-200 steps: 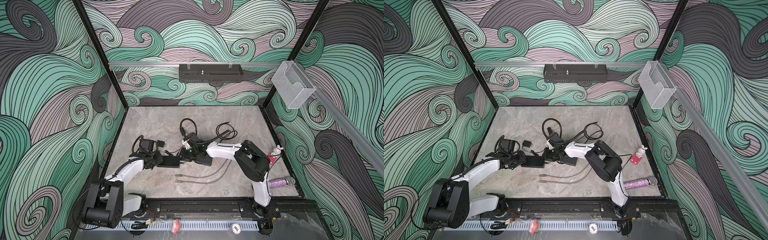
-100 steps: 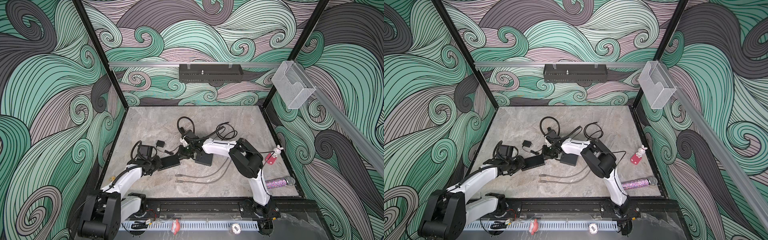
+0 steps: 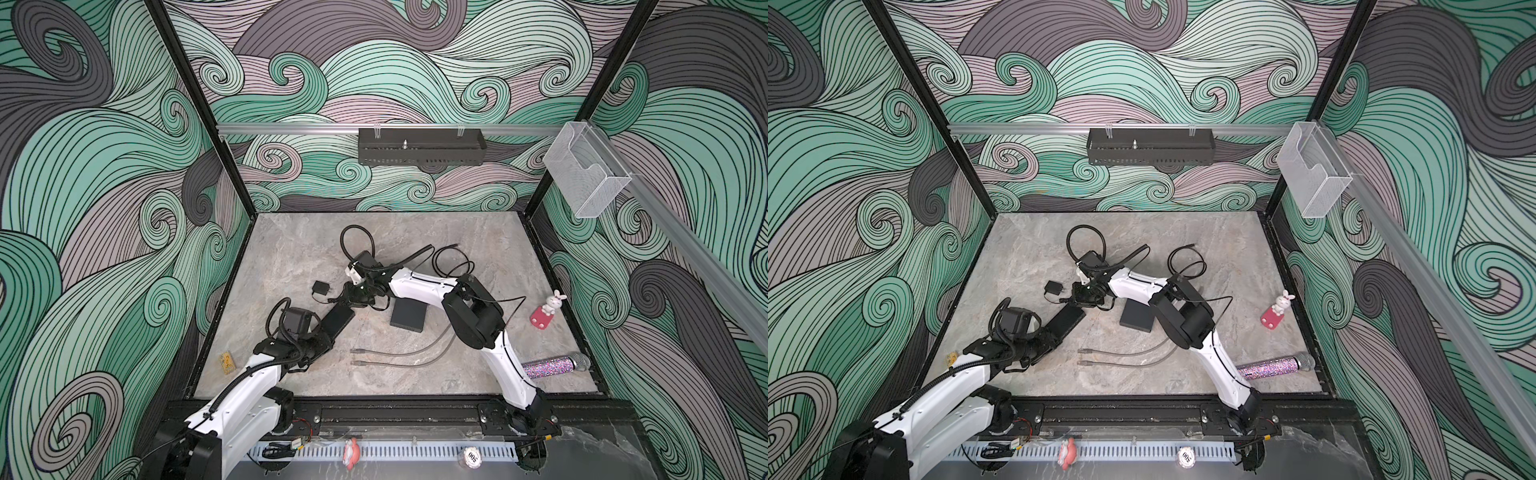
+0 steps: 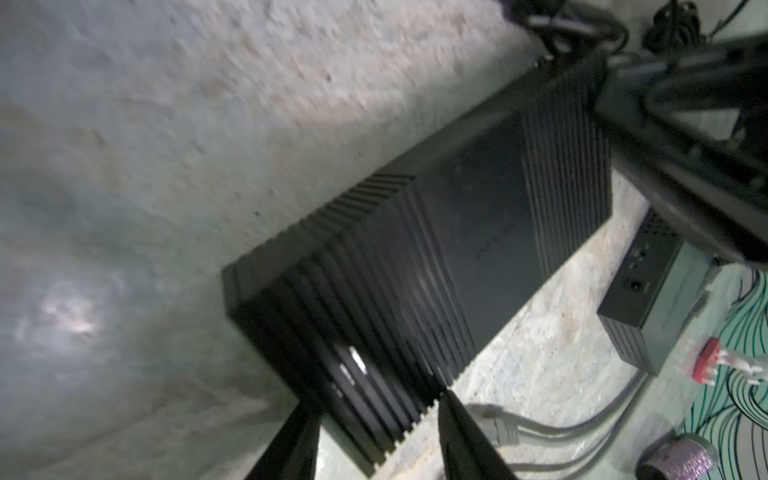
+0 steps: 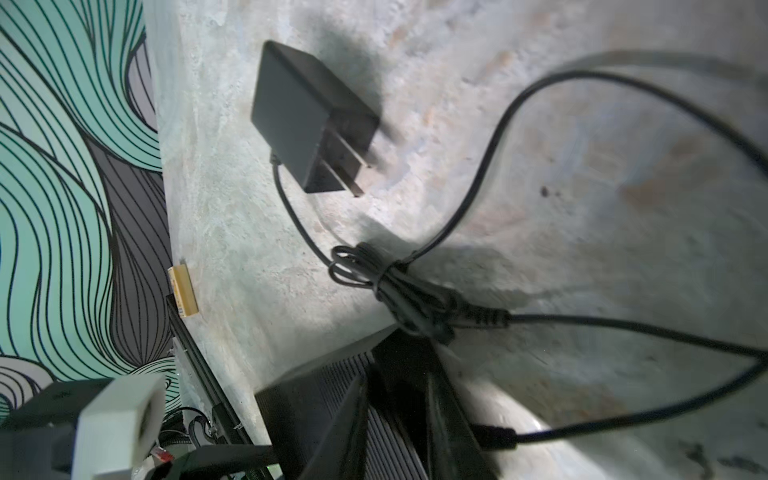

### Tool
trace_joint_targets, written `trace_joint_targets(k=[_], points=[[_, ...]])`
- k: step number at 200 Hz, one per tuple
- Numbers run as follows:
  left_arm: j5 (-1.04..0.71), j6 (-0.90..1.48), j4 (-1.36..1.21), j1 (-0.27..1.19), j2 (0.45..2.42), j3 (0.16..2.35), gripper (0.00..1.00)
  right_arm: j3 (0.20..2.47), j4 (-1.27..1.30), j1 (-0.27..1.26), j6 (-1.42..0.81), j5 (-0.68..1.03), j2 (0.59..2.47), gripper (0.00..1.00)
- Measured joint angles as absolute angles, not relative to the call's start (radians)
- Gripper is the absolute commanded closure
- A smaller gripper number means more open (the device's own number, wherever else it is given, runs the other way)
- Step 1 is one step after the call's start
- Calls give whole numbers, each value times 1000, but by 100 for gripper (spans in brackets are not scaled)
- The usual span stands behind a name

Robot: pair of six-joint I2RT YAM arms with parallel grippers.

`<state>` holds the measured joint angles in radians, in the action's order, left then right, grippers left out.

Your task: Insert the plug into the switch port

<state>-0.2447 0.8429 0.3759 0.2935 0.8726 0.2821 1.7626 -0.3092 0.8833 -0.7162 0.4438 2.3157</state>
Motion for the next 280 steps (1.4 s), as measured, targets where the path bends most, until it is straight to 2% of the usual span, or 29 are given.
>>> trace_joint_targets(k=[57,103,144,191,280], points=[[-307,892,394,344,839,267,50,1831,-268,917,-670,504,2324,73],[-288,875,533,348,807,310,50,1819,-341,921,-625,514,2323,73],[-283,862,641,349,761,346,49,1730,-332,920,-616,513,2310,73],[-263,846,711,349,729,393,44,1589,-328,920,-616,484,2207,71],[-224,816,635,349,722,482,42,1554,-333,932,-624,525,2104,68]])
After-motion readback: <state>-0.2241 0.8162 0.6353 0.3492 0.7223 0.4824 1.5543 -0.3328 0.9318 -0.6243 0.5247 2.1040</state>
